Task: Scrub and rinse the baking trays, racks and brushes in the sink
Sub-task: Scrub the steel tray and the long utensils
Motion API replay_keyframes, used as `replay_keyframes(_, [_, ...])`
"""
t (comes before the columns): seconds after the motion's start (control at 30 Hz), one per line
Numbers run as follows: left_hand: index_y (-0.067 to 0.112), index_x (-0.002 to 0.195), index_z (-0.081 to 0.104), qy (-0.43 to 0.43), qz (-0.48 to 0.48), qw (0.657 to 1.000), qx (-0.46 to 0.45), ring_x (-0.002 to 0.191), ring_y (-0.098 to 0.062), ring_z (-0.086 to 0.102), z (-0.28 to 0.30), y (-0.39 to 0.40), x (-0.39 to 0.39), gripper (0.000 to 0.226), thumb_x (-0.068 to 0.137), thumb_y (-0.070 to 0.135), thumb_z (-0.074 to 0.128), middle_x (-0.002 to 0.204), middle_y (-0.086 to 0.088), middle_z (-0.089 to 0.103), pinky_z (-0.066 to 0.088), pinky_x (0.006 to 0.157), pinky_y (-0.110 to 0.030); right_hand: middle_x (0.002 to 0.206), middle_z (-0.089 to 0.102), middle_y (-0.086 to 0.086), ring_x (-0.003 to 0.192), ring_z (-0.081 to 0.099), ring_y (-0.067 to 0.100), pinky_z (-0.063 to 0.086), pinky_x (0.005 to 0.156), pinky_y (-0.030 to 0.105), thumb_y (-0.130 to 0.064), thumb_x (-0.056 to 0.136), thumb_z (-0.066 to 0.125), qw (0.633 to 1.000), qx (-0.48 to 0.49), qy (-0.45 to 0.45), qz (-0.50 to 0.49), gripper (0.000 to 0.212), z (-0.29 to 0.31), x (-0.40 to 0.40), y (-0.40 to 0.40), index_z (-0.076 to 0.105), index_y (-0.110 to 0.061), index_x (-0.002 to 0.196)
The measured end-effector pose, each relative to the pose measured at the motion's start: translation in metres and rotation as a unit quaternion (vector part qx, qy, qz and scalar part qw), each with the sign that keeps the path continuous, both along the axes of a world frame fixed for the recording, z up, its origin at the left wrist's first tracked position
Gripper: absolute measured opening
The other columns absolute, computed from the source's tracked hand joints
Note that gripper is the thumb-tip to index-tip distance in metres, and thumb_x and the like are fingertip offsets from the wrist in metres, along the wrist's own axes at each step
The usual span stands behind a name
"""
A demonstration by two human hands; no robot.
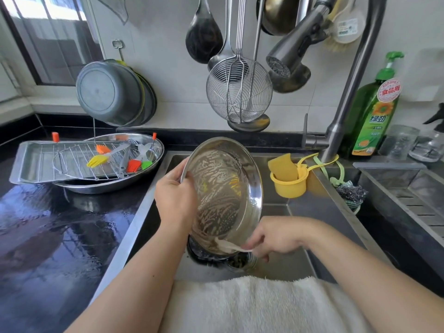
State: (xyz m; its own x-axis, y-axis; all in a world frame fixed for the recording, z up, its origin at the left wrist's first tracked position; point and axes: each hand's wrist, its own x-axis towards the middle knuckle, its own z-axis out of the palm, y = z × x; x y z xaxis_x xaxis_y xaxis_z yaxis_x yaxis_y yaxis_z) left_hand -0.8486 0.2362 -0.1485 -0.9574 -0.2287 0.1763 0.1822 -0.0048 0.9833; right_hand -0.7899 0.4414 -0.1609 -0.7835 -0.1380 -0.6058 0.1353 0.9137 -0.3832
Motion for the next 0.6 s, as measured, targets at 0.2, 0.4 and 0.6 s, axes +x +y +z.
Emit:
replay_keyframes(0.2, [0.045, 0.111, 0.079, -0.007, -0.014, 1.000, 0.001, 0.055, -0.008, 0.039, 0.001, 0.000, -0.002, 0.058, 0.092, -0.001, 0.049, 0.064, 0.013, 0.063, 0.033, 0.052, -0.024, 0.105, 0.073, 0.003, 0.081, 0.060, 0.016, 0.046, 0.069, 0.029, -0.018, 0.097, 0.061, 0.971, 0.202, 0.115, -0.060, 0.035, 0.004, -0.019, 0.035, 0.069, -0.033, 0.128])
replay_keyframes(0.4, [0.055, 0.109, 0.076, -0.031, -0.063, 0.997, -0.032, 0.070, -0.011, 0.048, -0.006, 0.005, -0.007, 0.051, 0.094, 0.011, 0.053, 0.086, 0.007, 0.077, 0.043, 0.065, -0.031, 0.097, 0.068, 0.001, 0.084, 0.065, 0.027, 0.054, 0.065, 0.036, -0.016, 0.100, 0.054, 0.878, 0.261, 0.350, -0.197, 0.041, 0.004, -0.025, 0.050, 0.066, -0.045, 0.125])
replay_keyframes(0.6, [0.059, 0.109, 0.074, -0.057, -0.046, 0.996, -0.042, 0.058, -0.012, 0.048, -0.008, -0.001, -0.008, 0.048, 0.093, 0.017, 0.057, 0.084, 0.013, 0.078, 0.045, 0.065, -0.035, 0.109, 0.071, 0.002, 0.074, 0.060, 0.016, 0.048, 0.062, 0.021, -0.019, 0.098, 0.059, 0.959, 0.275, 0.060, -0.039, 0.038, -0.002, -0.019, 0.029, 0.065, -0.026, 0.134])
